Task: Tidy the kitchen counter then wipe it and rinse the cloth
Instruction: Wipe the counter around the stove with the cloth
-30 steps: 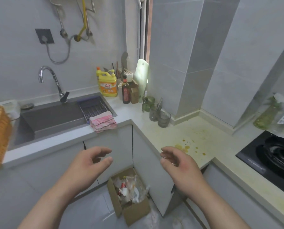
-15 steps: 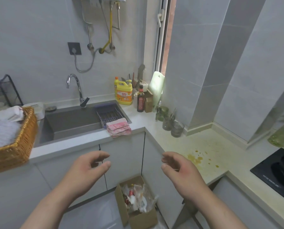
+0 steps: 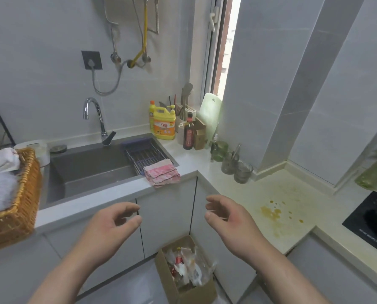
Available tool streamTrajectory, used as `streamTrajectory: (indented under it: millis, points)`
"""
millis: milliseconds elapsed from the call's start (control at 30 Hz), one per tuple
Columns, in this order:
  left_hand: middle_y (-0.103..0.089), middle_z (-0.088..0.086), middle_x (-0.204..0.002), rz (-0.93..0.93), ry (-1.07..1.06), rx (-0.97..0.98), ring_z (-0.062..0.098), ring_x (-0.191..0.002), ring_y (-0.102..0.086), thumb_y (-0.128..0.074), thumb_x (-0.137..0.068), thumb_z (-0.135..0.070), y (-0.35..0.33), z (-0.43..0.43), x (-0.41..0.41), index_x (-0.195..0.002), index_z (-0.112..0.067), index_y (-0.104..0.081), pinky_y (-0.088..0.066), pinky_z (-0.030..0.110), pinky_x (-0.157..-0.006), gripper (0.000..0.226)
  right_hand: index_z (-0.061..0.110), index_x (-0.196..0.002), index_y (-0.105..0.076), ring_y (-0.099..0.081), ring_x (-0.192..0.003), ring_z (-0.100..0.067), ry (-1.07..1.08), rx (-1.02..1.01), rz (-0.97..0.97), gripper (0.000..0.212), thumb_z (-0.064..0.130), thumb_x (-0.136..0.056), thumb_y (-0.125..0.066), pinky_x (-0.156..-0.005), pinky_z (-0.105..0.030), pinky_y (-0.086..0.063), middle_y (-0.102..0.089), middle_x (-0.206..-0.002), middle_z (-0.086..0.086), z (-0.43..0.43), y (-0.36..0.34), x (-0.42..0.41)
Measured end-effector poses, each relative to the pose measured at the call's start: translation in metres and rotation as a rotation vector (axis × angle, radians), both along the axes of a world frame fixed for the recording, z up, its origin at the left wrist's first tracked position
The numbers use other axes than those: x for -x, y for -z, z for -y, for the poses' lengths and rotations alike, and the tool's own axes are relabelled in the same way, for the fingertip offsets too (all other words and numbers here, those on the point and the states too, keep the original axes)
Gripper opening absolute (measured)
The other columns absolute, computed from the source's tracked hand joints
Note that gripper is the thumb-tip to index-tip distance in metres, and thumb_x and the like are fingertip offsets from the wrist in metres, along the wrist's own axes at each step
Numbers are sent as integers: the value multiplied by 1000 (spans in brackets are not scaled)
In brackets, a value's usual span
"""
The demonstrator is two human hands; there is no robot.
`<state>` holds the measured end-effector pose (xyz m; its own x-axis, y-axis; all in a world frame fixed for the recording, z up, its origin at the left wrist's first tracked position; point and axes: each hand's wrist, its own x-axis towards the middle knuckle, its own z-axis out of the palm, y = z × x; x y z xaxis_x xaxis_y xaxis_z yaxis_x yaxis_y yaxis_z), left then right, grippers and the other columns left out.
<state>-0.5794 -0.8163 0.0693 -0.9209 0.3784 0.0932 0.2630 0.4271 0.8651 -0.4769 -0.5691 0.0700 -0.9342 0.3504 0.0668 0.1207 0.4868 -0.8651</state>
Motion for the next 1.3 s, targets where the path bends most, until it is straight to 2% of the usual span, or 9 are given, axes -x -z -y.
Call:
streamTrajectory:
  millis: [100,267,533,600,700,900,967,1133,1300]
  points:
    - [-66,-18,-102,15,0,10,3,-97,-62,-70,-83,-19,6,1,16,-91,-38,-64,-44,20,-82,21,36,-116,-54,-58,-102,0,3,5,14,29,24,-91,-62,-87,-19,-46,-62,-109,14,0,4,17]
    - [-65,-20,-103,43,-9,27,5,-99,-62,-70,-83,-22,14,-9,46,-92,-40,-63,-45,22,-84,21,33,-118,-55,-58,-101,0,-2,40,30,29,23,-92,-62,-81,-12,-44,-61,-110,14,-8,9,56]
    - [-61,-27,-98,-30,-74,115,-10,-94,-56,-69,-83,-19,11,-29,111,-89,-39,-61,-38,0,-71,22,39,-110,-59,-60,-98,2,-43,111,44,26,23,-89,-63,-83,-16,-46,-63,-108,14,-36,24,141]
    - [-61,-27,-98,-21,-93,141,-9,-96,-57,-69,-83,-23,11,-36,133,-92,-38,-62,-38,3,-75,19,44,-103,-56,-60,-96,3,-65,116,41,27,22,-89,-63,-80,-12,-45,-63,-107,14,-45,26,164]
    - [-64,-25,-100,22,-102,166,-5,-98,-59,-69,-82,-28,14,-53,168,-95,-41,-63,-44,18,-83,18,38,-108,-56,-59,-92,6,-77,122,59,26,20,-90,-61,-73,-7,-45,-62,-108,15,-65,30,195]
    - [-63,-26,-98,56,-75,187,-9,-96,-57,-67,-84,-27,27,-105,235,-88,-45,-60,-41,13,-77,20,42,-100,-56,-60,-94,5,-63,144,109,26,19,-90,-62,-79,-11,-44,-63,-107,15,-114,54,249]
    - [-63,-26,-97,75,-69,179,-9,-96,-57,-67,-84,-24,32,-119,250,-85,-47,-59,-40,12,-77,24,41,-99,-57,-61,-93,4,-75,135,147,25,18,-90,-62,-76,-9,-45,-64,-106,13,-128,60,267]
    - [-63,-25,-93,106,-73,170,-11,-90,-57,-68,-84,-18,43,-141,293,-81,-44,-59,-41,11,-79,27,24,-114,-61,-61,-93,-4,-77,147,191,25,16,-91,-61,-66,-4,-45,-64,-107,7,-148,72,321]
    - [-68,-16,-99,168,-73,166,-7,-93,-59,-68,-84,-15,68,-151,346,-97,-28,-67,-41,9,-76,18,25,-124,-59,-59,-96,4,-127,117,249,35,21,-89,-64,-70,-2,-44,-65,-110,9,-148,99,365]
